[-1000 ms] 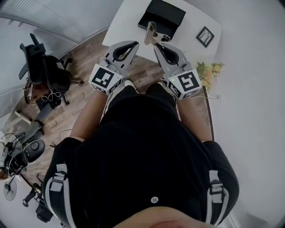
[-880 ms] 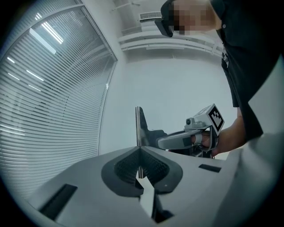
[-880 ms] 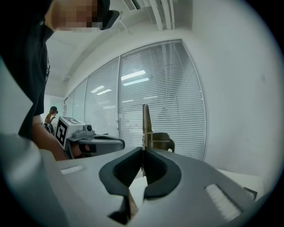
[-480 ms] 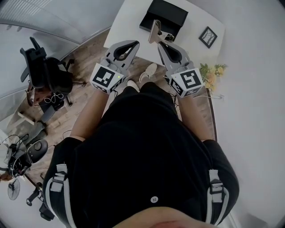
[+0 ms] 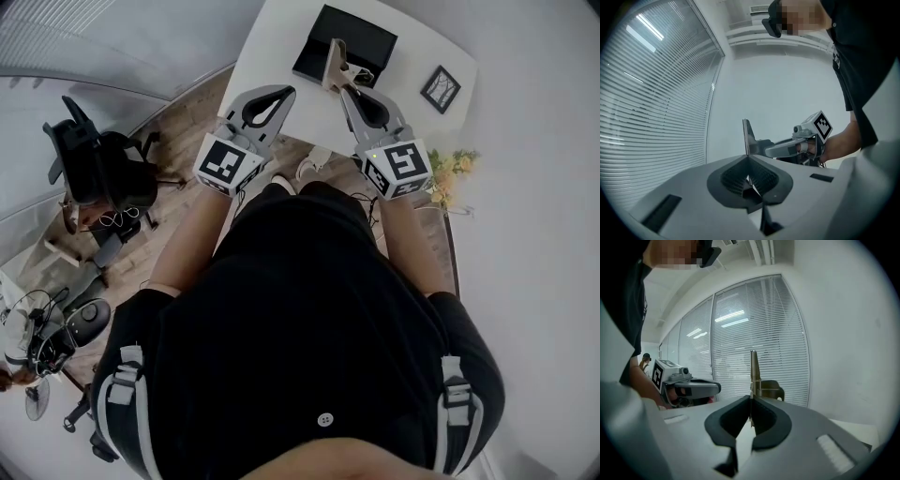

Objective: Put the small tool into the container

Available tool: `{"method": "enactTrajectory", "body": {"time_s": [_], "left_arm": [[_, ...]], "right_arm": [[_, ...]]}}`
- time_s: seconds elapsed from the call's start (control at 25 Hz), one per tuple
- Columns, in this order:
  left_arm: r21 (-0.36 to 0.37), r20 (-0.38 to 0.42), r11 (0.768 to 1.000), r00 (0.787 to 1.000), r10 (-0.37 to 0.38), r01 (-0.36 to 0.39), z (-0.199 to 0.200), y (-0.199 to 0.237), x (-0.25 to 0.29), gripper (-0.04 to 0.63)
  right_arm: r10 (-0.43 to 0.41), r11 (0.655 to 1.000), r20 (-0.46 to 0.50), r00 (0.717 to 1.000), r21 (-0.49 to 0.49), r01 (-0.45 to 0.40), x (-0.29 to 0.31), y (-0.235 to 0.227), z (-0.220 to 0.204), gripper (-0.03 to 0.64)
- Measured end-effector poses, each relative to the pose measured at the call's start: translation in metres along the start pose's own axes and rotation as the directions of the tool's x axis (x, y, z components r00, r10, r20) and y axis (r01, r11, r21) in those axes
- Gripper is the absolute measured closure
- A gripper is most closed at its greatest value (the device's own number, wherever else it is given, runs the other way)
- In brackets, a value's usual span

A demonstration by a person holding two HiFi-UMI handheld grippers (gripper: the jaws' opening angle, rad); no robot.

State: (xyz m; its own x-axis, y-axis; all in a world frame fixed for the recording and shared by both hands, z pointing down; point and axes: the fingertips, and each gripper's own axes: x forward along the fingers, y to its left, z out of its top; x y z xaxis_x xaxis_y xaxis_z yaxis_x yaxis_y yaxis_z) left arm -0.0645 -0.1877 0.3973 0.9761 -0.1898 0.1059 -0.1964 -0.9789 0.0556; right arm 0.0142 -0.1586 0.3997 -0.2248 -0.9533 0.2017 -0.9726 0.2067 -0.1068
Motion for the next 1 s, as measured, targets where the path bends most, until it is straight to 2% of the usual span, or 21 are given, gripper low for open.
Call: {"method": "enactTrajectory", "body": {"time_s": [0.24, 0.56, 0.76, 1.0], "left_arm": [[-0.022, -0.007, 1.000, 1.000, -0.008, 0.007, -0.001, 0.018, 0.029, 0.586], [-0.012, -0.025, 1.000, 0.999, -0.026, 0.025, -0.008, 0.034, 0.081, 0.586], [-0.019, -0.025, 0.999, 0.999, -0.035, 0.034, -0.010, 0.043, 0.112, 0.588], [0.020, -0.024, 0.998, 0.998, -0.061, 0.062, -0.017, 0.049, 0.140, 0.588]], "right_arm": [[-0.015, 1.000, -0.019, 1.000, 0.006, 0.015, 0.016, -0.033, -0.001, 0.603], [-0.017, 1.000, -0.046, 0.999, 0.026, 0.018, 0.033, -0.080, -0.004, 0.603], [-0.019, 0.999, -0.138, 0.990, 0.032, 0.023, 0.047, -0.111, -0.029, 0.603], [-0.009, 0.999, -0.238, 0.971, 0.047, 0.021, 0.067, -0.142, -0.066, 0.603]]}}
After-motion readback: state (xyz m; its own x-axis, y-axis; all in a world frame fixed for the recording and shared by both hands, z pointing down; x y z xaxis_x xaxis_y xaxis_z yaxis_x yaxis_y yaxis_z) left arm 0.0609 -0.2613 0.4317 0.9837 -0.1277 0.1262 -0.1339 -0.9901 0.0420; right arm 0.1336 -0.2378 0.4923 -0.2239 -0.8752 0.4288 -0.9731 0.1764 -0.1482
